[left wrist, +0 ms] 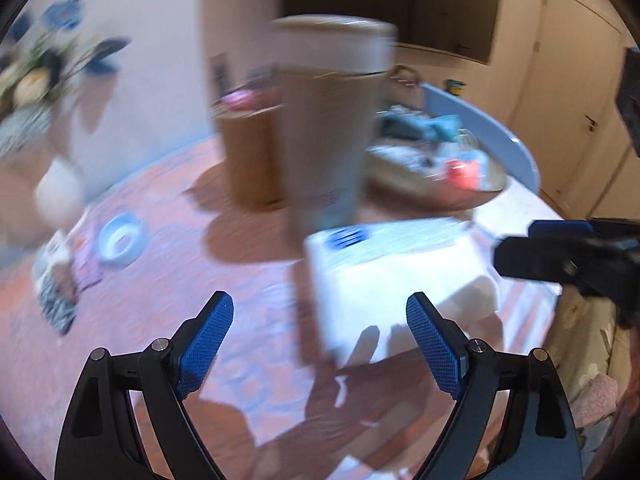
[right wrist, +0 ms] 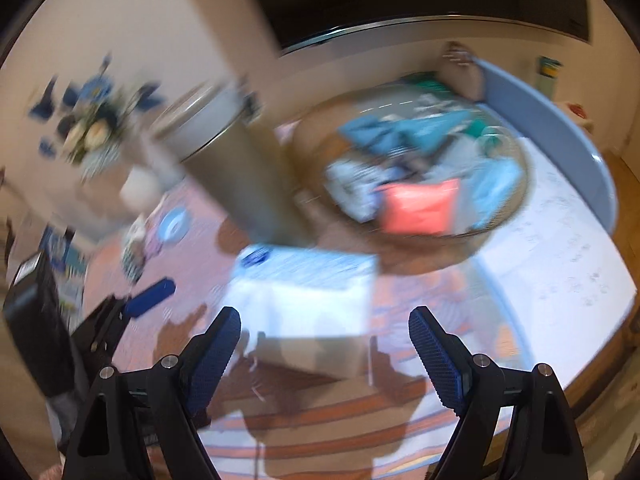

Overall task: Organize soft objects
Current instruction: 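Move both open grippers back to the items on the bed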

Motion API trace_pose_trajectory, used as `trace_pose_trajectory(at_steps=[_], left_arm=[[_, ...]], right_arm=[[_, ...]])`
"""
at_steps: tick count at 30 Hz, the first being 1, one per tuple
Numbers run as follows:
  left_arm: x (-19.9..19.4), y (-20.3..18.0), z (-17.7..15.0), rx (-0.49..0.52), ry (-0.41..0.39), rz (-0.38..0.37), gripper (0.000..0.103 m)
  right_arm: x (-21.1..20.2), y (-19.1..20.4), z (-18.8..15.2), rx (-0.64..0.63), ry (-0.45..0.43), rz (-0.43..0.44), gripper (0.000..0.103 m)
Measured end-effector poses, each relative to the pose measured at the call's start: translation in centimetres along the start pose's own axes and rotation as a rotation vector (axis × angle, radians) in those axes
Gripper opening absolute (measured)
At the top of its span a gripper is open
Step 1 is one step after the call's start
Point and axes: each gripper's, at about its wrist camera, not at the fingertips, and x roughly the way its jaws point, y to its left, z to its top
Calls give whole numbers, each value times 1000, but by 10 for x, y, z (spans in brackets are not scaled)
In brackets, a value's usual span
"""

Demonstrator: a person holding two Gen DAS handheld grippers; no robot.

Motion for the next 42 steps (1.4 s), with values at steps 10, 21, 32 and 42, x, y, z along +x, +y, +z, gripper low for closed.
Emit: trace_pose_trajectory(at_steps=[10,21,32,42], left_arm=[[-8,144,-27,-207,4,177,88],[11,274,-29,-379,-35,320,88],[47,306,-43,-483,-73,168,91],[59,295,-40,-439,-38,220,102]], right_arm=[[57,116,5,-197,60,73,85],[158,196,58,-150,3,137,99],[253,218,79,-298,-24,-1,102],[278,231,92,-371,-58,-68,103]])
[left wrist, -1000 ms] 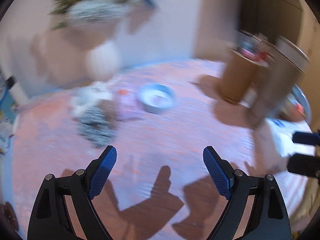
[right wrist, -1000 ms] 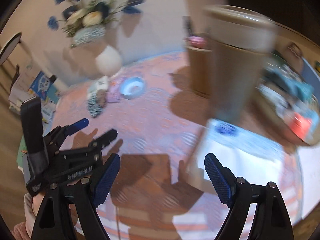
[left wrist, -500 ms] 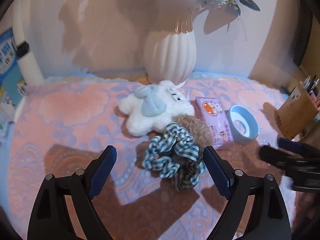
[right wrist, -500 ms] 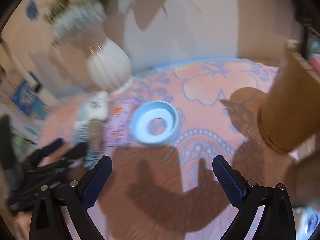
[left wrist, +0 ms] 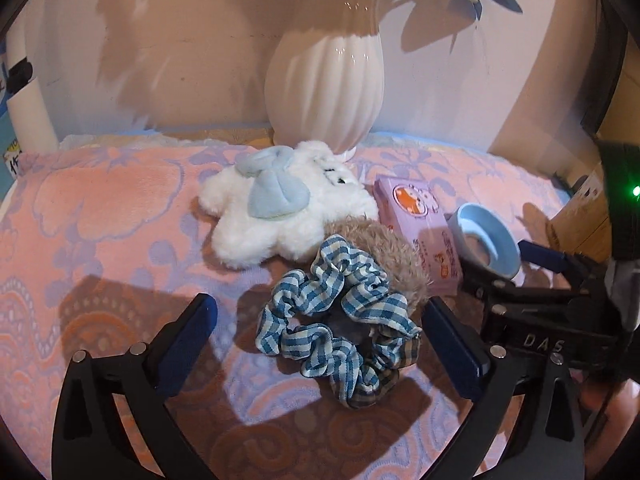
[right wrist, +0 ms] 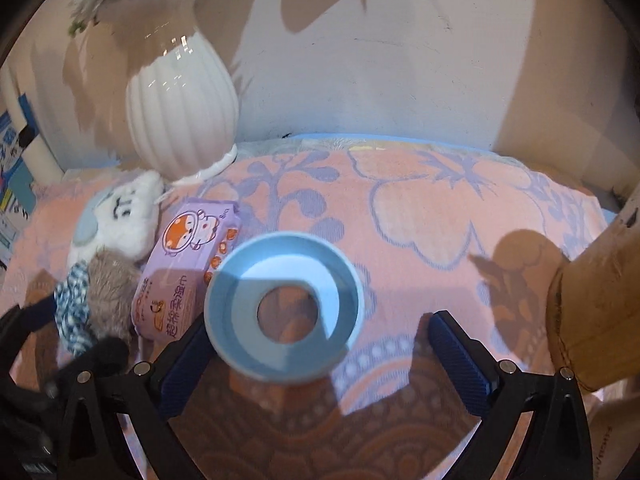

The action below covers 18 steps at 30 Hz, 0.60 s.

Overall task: Organize soft objects
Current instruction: 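Move both open grippers back to the items on the bed, then grasp the plaid scrunchie with the left gripper while the right grasps the light-blue ring dish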

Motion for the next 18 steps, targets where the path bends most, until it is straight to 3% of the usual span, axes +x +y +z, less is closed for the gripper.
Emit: trace_pose_trajectory(at_steps=[18], left_arm=[[7,-5,2,28,14,31,102]], right_arm=[[-7,1,-5,15,-31,37,101]])
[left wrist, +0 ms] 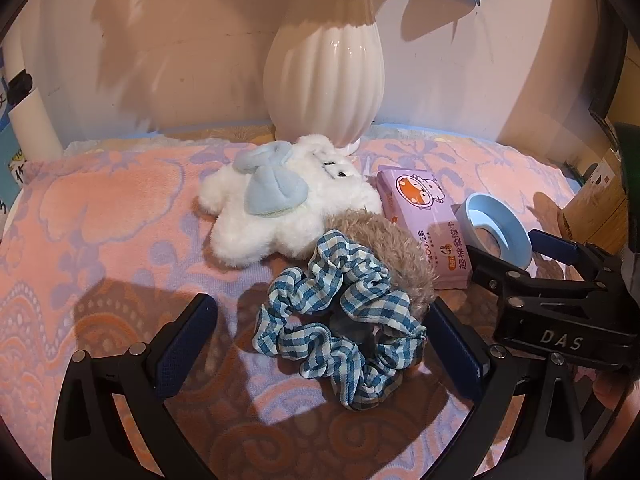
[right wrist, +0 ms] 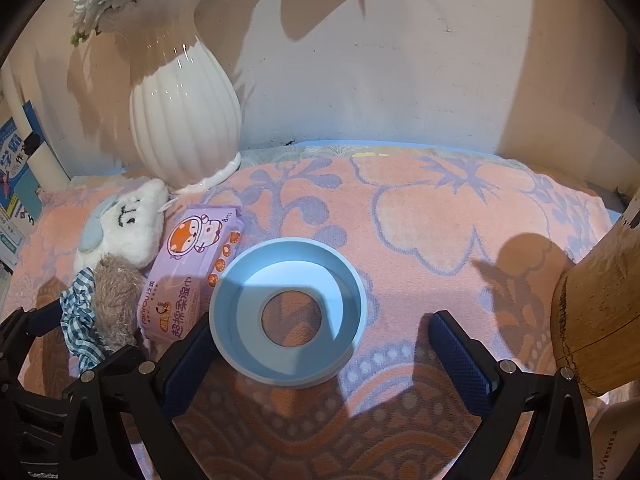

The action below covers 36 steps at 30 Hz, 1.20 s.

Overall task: Organize soft objects
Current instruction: 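Grasp the plaid scrunchie with the left gripper while the right grasps the light-blue ring dish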

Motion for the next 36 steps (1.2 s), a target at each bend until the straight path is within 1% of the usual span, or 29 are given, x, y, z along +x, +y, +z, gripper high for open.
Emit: trace_pose_trajectory(at_steps=[1,2,3,4,5,6,8,9,12,14,19,23,26,27,30,36], left_arm=[[0,1,0,1,-2,-1,101],[-1,2,0,-2,-6,-4,100],[-3,4,0,-10,-21,-10,88],[-6,5,-1,-13,-35,-21,71],[-8,5,-2,-10,-44,-35,58],[-10,4,-2,-2,-48,-39,50],[-12,4,-3,2,-52,-38,48],[-14,6,-3,-1,-57,-50,48],[-17,11,-4,-20,-65,-68,47],[-20,10,-5,-22,-73,-67,47],[-26,6,-6,-13,-97,-77,46],[-29,9,-7,-28,-107,-90,46],[-30,7,-7,-31,-110,-92,45],[-32,7,-8,-31,-118,-100,43],[-44,5,-12,-26,-155,-134,43],[-66,-12,-37,2,-127,-122,43]], right_arm=[[-3,-2,0,6,-14,24,93],[-6,-2,-1,9,-27,48,81],[-8,-3,-1,9,-40,74,74],[-10,-2,-2,9,-44,78,67],[-10,-2,-2,9,-45,77,67],[-10,-2,-2,9,-45,77,67],[-12,-2,-2,14,-51,88,66],[-13,-3,-3,20,-54,97,66],[-15,-6,-4,41,-64,111,66],[-18,-8,-4,49,-78,121,66],[-35,-11,-10,55,-150,200,66],[-46,-7,-17,49,-179,240,66],[-52,-1,-23,26,-180,232,66],[-53,1,-25,18,-178,231,66],[-60,6,-32,-5,-178,230,66],[-75,9,-53,-26,-180,239,66]])
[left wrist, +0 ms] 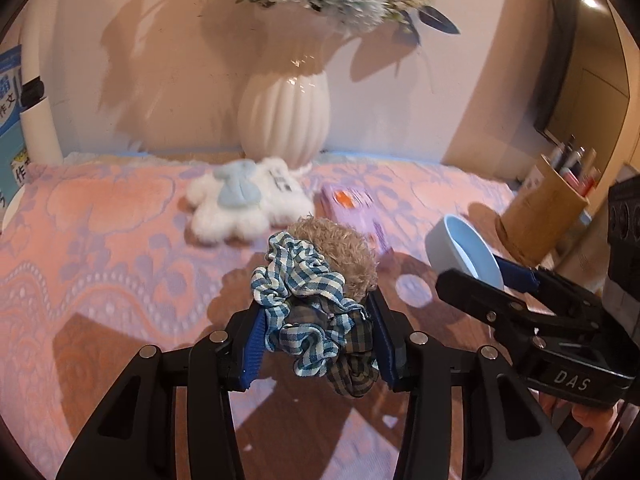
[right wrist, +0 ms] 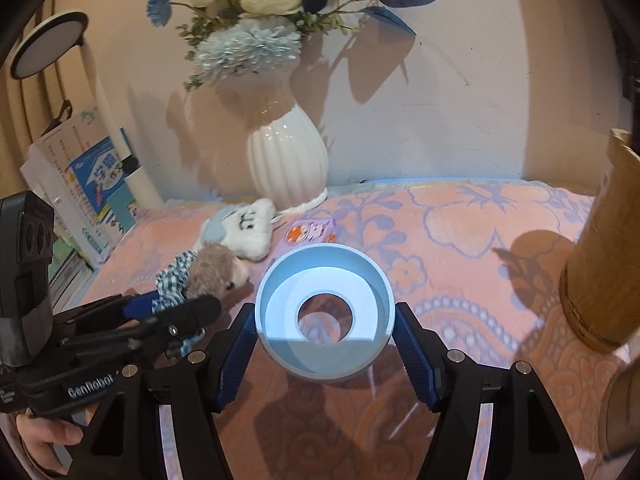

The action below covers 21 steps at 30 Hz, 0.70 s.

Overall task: Organize soft objects
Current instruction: 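Grasp the plaid scrunchie with the left gripper while the right grasps the light-blue ring dish, then carry the scrunchie and ring dish over to the glass bowl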

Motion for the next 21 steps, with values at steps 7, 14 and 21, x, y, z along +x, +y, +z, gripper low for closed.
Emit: trace_pose_trajectory(at_steps=[7,14,21], left_arm=[[-22,-16,-11,-34,42,34,43],[-48,-46,-13,-80,76,-4,43],[-65,-129,-15,43,58,-114,43]], right_arm=[[-24,10,-24,-31,49,19,66],[-91,9,-33,-42,47,64,66],[-181,-35,-39,16,-10,69,66]])
